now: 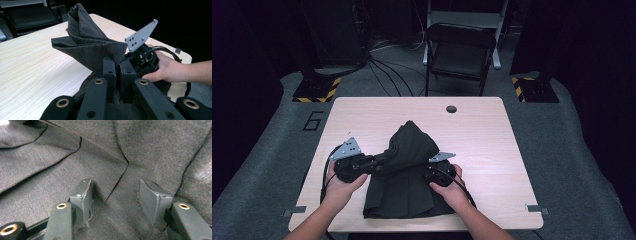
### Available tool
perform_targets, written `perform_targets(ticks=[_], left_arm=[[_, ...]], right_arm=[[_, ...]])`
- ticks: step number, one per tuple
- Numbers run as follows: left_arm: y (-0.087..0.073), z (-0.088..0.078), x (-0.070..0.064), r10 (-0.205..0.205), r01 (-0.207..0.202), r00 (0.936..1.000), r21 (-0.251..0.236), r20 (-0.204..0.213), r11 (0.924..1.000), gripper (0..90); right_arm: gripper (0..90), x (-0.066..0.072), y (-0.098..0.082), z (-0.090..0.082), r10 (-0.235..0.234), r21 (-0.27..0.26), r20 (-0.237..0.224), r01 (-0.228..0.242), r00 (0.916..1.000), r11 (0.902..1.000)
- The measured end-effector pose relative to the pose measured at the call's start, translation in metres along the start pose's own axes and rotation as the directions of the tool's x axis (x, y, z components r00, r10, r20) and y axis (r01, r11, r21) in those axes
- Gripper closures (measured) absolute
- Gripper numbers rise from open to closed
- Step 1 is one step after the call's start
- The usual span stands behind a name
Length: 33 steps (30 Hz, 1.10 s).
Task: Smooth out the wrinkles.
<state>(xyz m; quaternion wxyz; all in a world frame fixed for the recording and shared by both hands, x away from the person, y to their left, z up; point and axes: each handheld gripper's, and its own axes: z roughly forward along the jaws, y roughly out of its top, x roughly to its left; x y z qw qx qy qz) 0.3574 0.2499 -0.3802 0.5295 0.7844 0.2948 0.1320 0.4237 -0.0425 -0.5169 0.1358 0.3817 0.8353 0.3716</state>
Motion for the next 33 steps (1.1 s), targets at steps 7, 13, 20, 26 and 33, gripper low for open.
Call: perform_targets(ticks=[7, 13, 20, 26, 33], left_arm=[[-0.007, -0.001, -0.003, -0.014, 0.014, 0.9999, -0.005, 0.005, 0.9999, 85.2], [-0.011, -0.003, -0.004, -0.028, 0.028, 0.9996, -0.006, 0.009, 0.9996, 85.2], [-0.017, -0.002, -0.004, -0.043, 0.043, 0.999, -0.006, 0.013, 0.999, 85.1], [-0.02, -0.001, -0.006, -0.043, 0.043, 0.9989, 0.002, 0.021, 0.9991, 85.1], [-0.028, -0.003, -0.007, -0.054, 0.053, 0.9981, 0.014, 0.031, 0.9985, 85.1]], right_arm=[[44.1, 0.0, -0.001, 0.0, 0.002, 0.001, -0.004, -0.002, 1.0, 1.0], [44.0, -0.001, 0.0, -0.001, 0.002, 0.015, -0.008, -0.002, 1.0, 0.9999], [39.9, -0.002, 0.002, -0.001, 0.002, 0.017, -0.014, -0.002, 0.9999, 0.9998], [39.1, -0.002, 0.004, -0.008, -0.001, 0.037, -0.004, 0.001, 1.0, 0.9993], [39.4, -0.007, 0.003, -0.021, -0.008, 0.031, 0.007, 0.008, 0.9999, 0.9995]])
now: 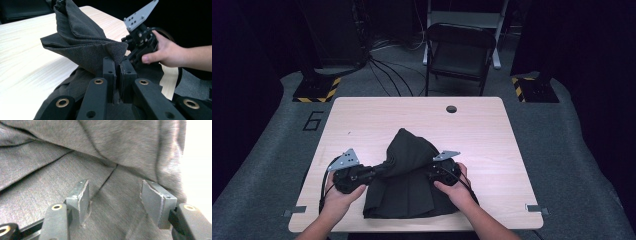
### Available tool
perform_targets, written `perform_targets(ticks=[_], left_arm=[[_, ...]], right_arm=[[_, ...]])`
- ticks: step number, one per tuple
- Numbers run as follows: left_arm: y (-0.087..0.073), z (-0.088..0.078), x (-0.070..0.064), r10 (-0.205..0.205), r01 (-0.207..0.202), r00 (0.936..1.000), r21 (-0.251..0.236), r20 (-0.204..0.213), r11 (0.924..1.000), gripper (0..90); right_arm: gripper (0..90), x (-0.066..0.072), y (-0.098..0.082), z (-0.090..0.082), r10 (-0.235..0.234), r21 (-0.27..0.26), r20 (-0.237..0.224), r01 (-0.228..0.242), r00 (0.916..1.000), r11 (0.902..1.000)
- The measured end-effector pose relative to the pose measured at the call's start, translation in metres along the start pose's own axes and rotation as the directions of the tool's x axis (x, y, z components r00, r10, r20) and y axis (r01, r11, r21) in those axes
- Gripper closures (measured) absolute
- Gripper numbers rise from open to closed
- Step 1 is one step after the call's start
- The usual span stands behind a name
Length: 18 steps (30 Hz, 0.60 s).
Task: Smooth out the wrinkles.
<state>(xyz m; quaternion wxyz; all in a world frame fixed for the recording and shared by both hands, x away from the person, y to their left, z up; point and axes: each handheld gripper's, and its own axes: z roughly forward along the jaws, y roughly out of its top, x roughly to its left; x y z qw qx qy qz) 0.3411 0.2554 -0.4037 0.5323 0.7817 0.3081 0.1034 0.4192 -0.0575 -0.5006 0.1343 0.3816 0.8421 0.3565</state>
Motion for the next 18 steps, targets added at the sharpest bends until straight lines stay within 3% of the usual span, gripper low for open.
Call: perform_targets(ticks=[6, 17, 18], left_arm=[[-0.01, 0.0, -0.003, -0.008, 0.008, 0.9999, 0.017, 0.014, 0.9998, 85.0], [-0.031, -0.001, -0.007, -0.023, 0.022, 0.9995, 0.061, 0.021, 0.9979, 85.0], [-0.036, -0.001, -0.006, -0.038, 0.036, 0.9989, 0.068, 0.027, 0.997, 85.0]], right_arm=[[39.5, -0.004, -0.004, -0.005, 0.002, 0.017, -0.007, -0.001, 1.0, 0.9999], [41.4, -0.008, -0.009, -0.002, -0.009, 0.033, 0.019, 0.008, 0.9998, 0.9994], [41.5, -0.009, -0.009, -0.001, -0.012, 0.03, 0.023, 0.011, 0.9997, 0.9995]])
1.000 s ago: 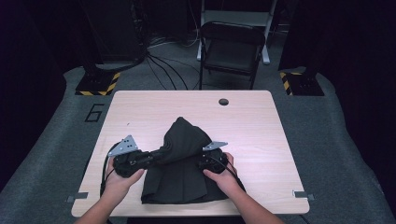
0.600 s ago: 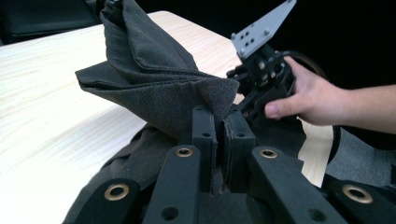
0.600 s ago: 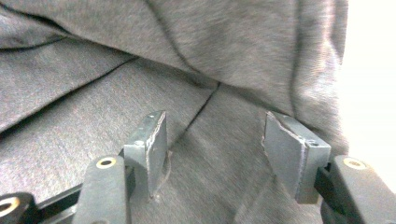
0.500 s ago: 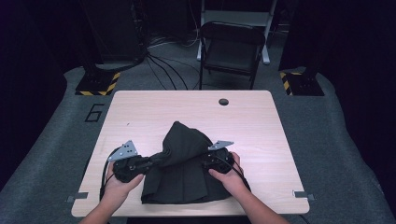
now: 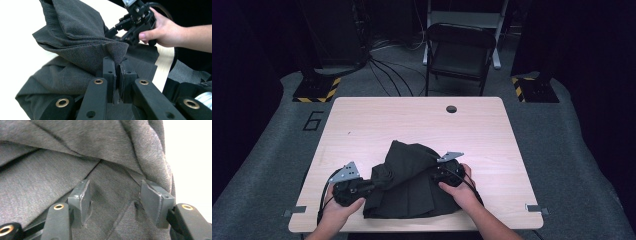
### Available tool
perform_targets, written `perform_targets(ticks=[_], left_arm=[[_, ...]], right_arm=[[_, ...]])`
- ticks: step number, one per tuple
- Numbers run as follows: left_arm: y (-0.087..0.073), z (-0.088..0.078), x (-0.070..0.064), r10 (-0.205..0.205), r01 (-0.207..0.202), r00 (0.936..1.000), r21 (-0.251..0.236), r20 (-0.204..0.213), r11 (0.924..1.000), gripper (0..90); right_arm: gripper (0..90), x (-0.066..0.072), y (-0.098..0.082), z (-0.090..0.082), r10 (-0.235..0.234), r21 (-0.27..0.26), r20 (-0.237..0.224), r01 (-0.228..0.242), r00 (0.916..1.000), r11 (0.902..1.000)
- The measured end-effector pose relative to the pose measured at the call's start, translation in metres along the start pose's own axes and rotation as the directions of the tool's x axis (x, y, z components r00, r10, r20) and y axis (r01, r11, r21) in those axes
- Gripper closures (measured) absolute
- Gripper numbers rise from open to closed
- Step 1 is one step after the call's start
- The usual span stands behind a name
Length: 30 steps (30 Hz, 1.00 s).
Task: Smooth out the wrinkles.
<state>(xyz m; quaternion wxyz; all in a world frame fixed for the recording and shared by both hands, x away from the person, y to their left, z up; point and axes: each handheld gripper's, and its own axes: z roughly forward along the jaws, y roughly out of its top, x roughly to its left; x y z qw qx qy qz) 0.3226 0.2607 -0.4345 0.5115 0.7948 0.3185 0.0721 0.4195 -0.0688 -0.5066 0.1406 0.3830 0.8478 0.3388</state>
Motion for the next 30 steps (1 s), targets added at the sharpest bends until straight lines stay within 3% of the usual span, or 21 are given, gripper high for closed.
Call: perform_targets(ticks=[9, 21, 24, 26, 27, 30], left_arm=[[-0.02, 0.003, 0.001, -0.046, 0.046, 0.999, 0.017, 0.003, 0.9988, 84.9], [-0.041, 0.011, 0.005, -0.07, 0.069, 0.9975, 0.08, 0.006, 0.9944, 84.7], [-0.043, 0.013, 0.004, -0.071, 0.071, 0.9974, 0.089, 0.003, 0.9935, 84.6], [-0.045, 0.014, 0.004, -0.065, 0.064, 0.9979, 0.104, 0.004, 0.9925, 84.6], [-0.045, 0.015, 0.004, -0.062, 0.061, 0.9981, 0.106, 0.0, 0.9925, 84.5], [-0.048, 0.016, 0.005, -0.082, 0.08, 0.9966, 0.124, 0.01, 0.989, 84.3]], right_arm=[[42.9, -0.001, -0.002, 0.002, 0.008, 0.011, -0.001, -0.008, 1.0, 0.9999], [47.9, -0.006, -0.004, 0.002, 0.013, -0.009, -0.005, -0.013, 0.9999, 0.9999], [47.0, -0.006, -0.004, 0.001, 0.009, 0.007, -0.004, -0.008, 1.0, 0.9999], [44.4, -0.006, -0.003, 0.001, 0.002, 0.011, -0.015, -0.001, 0.9999, 0.9999], [42.5, -0.004, -0.002, -0.003, 0.025, 0.024, -0.022, -0.024, 0.9994, 0.9994], [42.2, -0.006, 0.001, -0.011, 0.019, 0.023, -0.047, -0.018, 0.9987, 0.9996]])
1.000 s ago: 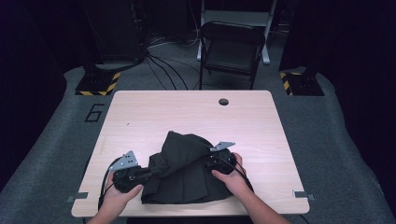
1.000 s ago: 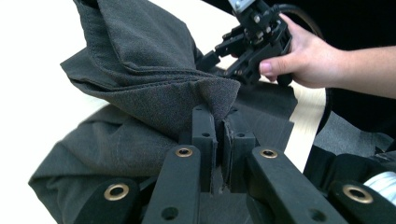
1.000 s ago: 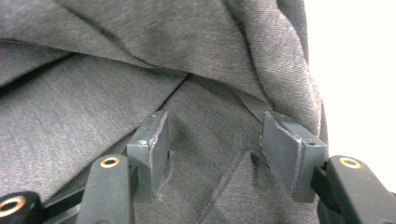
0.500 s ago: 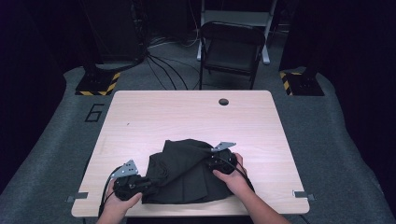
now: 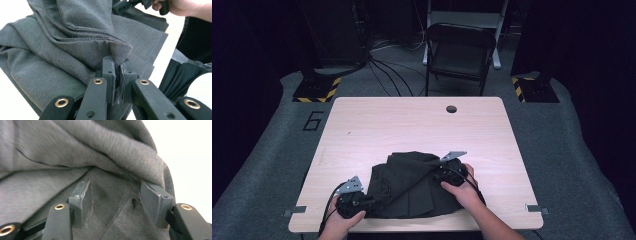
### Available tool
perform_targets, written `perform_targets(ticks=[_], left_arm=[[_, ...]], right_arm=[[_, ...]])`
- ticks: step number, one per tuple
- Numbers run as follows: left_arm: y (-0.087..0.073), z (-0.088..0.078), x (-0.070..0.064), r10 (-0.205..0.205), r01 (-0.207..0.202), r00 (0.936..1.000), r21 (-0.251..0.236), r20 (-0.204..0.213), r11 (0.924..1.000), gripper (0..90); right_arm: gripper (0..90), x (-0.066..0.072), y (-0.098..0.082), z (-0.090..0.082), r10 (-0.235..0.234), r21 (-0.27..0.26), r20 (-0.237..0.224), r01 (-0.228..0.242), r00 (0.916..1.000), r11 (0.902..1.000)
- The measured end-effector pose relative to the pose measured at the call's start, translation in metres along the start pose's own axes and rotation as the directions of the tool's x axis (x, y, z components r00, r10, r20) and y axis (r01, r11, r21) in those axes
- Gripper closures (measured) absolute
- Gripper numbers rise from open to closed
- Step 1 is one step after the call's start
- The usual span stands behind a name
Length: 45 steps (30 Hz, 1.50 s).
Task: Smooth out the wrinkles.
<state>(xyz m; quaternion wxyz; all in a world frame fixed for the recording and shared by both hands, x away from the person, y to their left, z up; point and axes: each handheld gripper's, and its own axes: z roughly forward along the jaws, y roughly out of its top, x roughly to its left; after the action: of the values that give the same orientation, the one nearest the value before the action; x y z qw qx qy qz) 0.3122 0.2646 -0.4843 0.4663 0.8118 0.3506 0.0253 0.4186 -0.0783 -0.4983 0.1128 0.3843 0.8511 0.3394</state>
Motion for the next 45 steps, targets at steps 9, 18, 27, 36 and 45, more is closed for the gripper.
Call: perform_targets(ticks=[9, 18, 27, 36, 45], left_arm=[[-0.004, 0.003, -0.001, -0.018, 0.018, 0.9998, 0.034, 0.007, 0.9993, 83.5], [-0.007, 0.007, 0.001, -0.042, 0.042, 0.9991, 0.061, 0.002, 0.9972, 83.2], [-0.012, 0.012, 0.003, -0.037, 0.036, 0.9993, 0.09, 0.005, 0.9953, 83.0], [-0.014, 0.011, 0.002, -0.044, 0.043, 0.999, 0.083, 0.006, 0.9956, 82.4], [-0.014, 0.009, -0.002, -0.015, 0.015, 0.9999, 0.074, -0.002, 0.9971, 80.0]], right_arm=[[41.6, -0.001, 0.027, -0.032, 0.023, -0.09, -0.039, -0.027, 0.999, 0.9956], [42.1, 0.007, 0.059, -0.025, -0.001, -0.102, -0.034, -0.003, 0.9994, 0.9947], [45.1, 0.017, 0.09, -0.011, -0.011, -0.124, -0.025, 0.008, 0.9996, 0.9922], [45.8, 0.017, 0.107, 0.01, -0.043, -0.073, -0.002, 0.043, 0.9991, 0.9964], [46.8, 0.02, 0.104, 0.014, -0.045, -0.051, -0.034, 0.043, 0.9984, 0.9978]])
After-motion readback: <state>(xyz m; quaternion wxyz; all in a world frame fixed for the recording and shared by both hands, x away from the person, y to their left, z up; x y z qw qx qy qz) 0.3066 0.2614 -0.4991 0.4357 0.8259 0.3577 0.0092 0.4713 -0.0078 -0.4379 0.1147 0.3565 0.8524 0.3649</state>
